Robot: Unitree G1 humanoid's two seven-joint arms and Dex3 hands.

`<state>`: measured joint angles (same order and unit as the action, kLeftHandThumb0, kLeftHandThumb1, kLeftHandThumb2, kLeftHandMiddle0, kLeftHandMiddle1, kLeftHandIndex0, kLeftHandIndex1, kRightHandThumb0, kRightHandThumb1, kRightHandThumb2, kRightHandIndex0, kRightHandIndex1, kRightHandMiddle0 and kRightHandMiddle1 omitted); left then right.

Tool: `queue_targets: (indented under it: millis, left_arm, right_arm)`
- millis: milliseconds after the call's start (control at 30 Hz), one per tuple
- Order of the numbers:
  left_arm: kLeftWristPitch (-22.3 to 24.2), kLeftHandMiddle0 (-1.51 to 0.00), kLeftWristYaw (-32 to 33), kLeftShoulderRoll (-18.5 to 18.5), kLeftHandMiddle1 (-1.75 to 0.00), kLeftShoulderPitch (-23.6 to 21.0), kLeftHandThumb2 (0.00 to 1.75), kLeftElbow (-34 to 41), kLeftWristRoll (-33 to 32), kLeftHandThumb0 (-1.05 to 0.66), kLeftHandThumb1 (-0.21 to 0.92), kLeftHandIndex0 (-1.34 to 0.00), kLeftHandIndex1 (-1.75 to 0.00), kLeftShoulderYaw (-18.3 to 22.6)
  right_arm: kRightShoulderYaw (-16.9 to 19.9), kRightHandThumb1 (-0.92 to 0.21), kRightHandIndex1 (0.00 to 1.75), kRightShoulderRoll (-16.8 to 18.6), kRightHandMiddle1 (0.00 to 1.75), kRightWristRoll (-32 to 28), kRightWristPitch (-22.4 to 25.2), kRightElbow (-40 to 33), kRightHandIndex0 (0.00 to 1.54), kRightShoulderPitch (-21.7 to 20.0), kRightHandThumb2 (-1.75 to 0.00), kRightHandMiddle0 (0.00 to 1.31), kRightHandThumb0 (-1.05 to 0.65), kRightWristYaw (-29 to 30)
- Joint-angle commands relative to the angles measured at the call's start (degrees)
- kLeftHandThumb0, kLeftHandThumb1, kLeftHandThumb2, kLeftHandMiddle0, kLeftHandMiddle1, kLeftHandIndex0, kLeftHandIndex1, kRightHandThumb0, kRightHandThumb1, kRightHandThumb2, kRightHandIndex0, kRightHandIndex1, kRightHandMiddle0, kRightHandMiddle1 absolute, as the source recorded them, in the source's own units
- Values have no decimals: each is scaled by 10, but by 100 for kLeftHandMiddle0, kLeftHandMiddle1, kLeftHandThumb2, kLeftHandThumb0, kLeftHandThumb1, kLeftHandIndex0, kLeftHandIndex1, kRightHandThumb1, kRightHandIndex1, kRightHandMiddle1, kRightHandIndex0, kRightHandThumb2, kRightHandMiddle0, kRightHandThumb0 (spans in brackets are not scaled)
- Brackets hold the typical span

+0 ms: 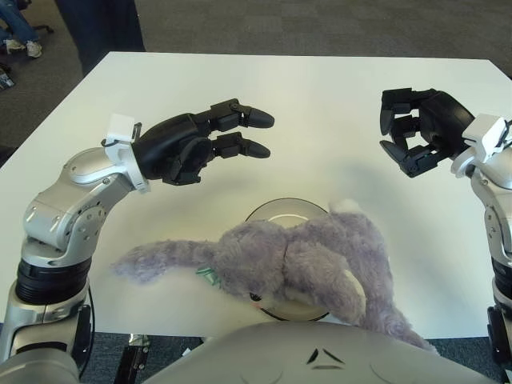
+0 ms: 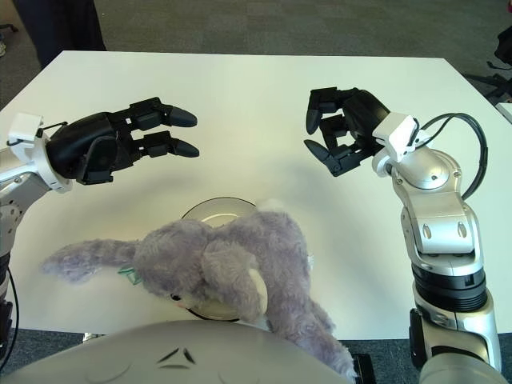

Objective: Put the doll into the plate.

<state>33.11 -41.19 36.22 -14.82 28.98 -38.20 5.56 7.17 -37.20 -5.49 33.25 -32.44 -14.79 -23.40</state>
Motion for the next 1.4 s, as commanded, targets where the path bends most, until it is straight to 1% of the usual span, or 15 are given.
queue_targets:
  millis: [0, 100, 167, 300, 400, 600, 733, 867, 933, 967, 1033, 1067, 1100, 1167, 1367]
  left_arm:
    - [-9, -18, 43, -7, -72, -24, 75, -56, 64, -85, 92, 0, -89, -22]
    - [-13, -18, 59, -18, -75, -33, 72, -72, 85, -83, 92, 0, -94, -28]
    - [-14, -18, 73, -28, -86, -36, 69, -76, 97, -80, 92, 0, -103, -29]
    - [-81, -22, 124, -61, -96, -34, 64, -110, 166, -73, 92, 0, -110, -31]
    - [-115, -28, 154, -90, -103, -34, 73, -125, 194, -60, 85, 0, -107, -33]
    - [-166, -33, 198, -138, -104, -37, 81, -155, 231, -51, 79, 0, -110, -35]
    - [-185, -33, 218, -162, -108, -37, 86, -168, 246, -47, 77, 0, -121, -33]
    - [-191, -39, 265, -199, -109, -36, 92, -185, 260, -42, 72, 0, -136, -25]
    - [-193, -41, 275, -209, -111, -35, 94, -188, 265, -40, 70, 0, -142, -25]
    - [-203, -41, 286, -219, -111, -39, 95, -206, 270, -40, 70, 0, -144, -23]
    - [-230, -46, 305, -236, -120, -52, 74, -255, 277, -37, 81, -9, -159, -16]
    - [-244, -38, 312, -243, -139, -59, 77, -280, 280, -24, 78, -14, -164, -13]
    - [-258, -35, 318, -249, -146, -67, 79, -301, 281, -19, 76, -15, -166, -9]
    - [-277, -32, 324, -256, -163, -75, 90, -324, 284, -8, 67, -23, -171, -5]
    - [-328, -35, 340, -274, -173, -91, 107, -365, 293, -2, 54, -33, -174, 4]
  right_arm:
    - [11, -17, 175, 9, 172, 4, 0, -1, 105, -1, -146, 74, -54, 11]
    - [13, -16, 175, 11, 174, 7, -7, 1, 105, 2, -148, 74, -54, 16]
    - [16, -16, 175, 12, 174, 11, -16, 3, 106, 5, -149, 74, -54, 20]
    - [20, -15, 175, 19, 175, 20, -32, 9, 106, 12, -151, 74, -55, 33]
    - [22, -15, 175, 29, 175, 21, -41, 16, 105, 16, -151, 75, -55, 43]
    - [21, -15, 175, 40, 174, 31, -60, 34, 104, 18, -150, 74, -55, 54]
    - [20, -16, 175, 44, 174, 38, -78, 50, 104, 18, -149, 73, -54, 61]
    - [17, -16, 175, 69, 175, 45, -111, 78, 104, 16, -149, 73, -54, 82]
    - [18, -17, 175, 75, 175, 45, -122, 86, 104, 17, -149, 73, -54, 85]
    - [21, -17, 175, 86, 175, 38, -123, 93, 104, 15, -148, 73, -54, 89]
    - [25, -18, 175, 108, 175, 25, -125, 109, 104, 9, -148, 72, -53, 97]
    - [26, -18, 175, 117, 175, 20, -127, 117, 104, 6, -147, 72, -53, 101]
    - [28, -19, 175, 124, 175, 15, -129, 125, 104, 1, -146, 71, -53, 103]
    - [31, -20, 175, 131, 175, 11, -133, 134, 103, -3, -145, 70, -52, 105]
    - [30, -22, 175, 144, 175, 11, -133, 158, 104, -17, -142, 68, -51, 110]
